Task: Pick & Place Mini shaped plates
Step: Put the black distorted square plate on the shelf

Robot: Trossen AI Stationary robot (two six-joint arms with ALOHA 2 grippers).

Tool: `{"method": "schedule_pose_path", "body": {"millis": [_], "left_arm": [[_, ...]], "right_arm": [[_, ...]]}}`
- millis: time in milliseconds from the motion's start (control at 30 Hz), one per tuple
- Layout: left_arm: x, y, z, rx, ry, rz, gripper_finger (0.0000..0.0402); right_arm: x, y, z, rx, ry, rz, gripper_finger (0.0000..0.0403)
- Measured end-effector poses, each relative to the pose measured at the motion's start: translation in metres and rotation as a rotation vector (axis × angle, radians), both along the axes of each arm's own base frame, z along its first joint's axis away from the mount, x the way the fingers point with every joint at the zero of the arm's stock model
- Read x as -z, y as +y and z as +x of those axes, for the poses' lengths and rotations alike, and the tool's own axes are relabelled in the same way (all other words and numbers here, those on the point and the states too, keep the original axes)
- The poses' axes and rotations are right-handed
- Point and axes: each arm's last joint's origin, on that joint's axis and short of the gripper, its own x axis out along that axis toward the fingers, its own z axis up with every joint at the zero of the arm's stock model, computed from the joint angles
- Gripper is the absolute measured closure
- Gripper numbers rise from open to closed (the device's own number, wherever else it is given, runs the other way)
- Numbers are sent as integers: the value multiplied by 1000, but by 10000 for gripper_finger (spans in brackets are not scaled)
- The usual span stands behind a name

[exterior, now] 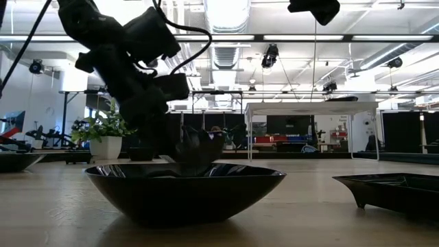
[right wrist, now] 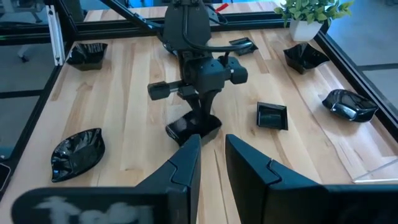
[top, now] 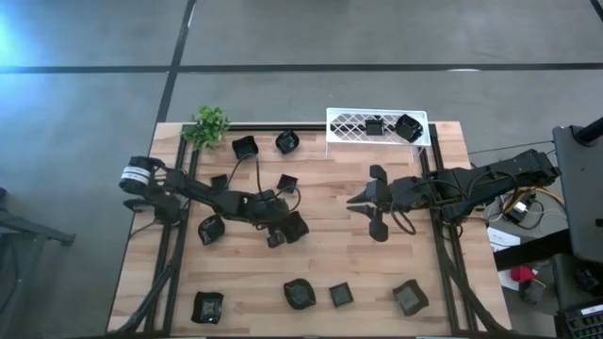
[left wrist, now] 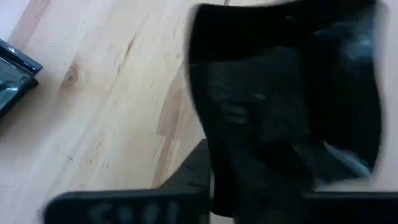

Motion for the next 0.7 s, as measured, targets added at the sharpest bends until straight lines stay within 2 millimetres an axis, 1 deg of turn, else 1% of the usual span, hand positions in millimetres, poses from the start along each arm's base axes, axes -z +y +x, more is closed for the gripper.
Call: {"method": "schedule_pose_path", "body": {"millis": [167,267,433,567,633,700], "left_arm": [[-8,0,-1,-11,-27,0,400],[-19,2,0,-57,-66,48,401],[-43,8,4,-206,-160,200,401],[-63,11,8,-328,-231,331,401],[-71,12,11,-346,-242,389,401],[-77,13,14,-350,-251,431,401]], "right_arm": [[0,0,0,-4,-1,-6,330],[0,0,0,-21,1,-37,330],[1,-1,2,-27,1,-119,330],[8,-1,4,-46,33,-187,330],[14,0,6,-59,41,-211,330],[16,0,9,-59,14,-223,330]]}}
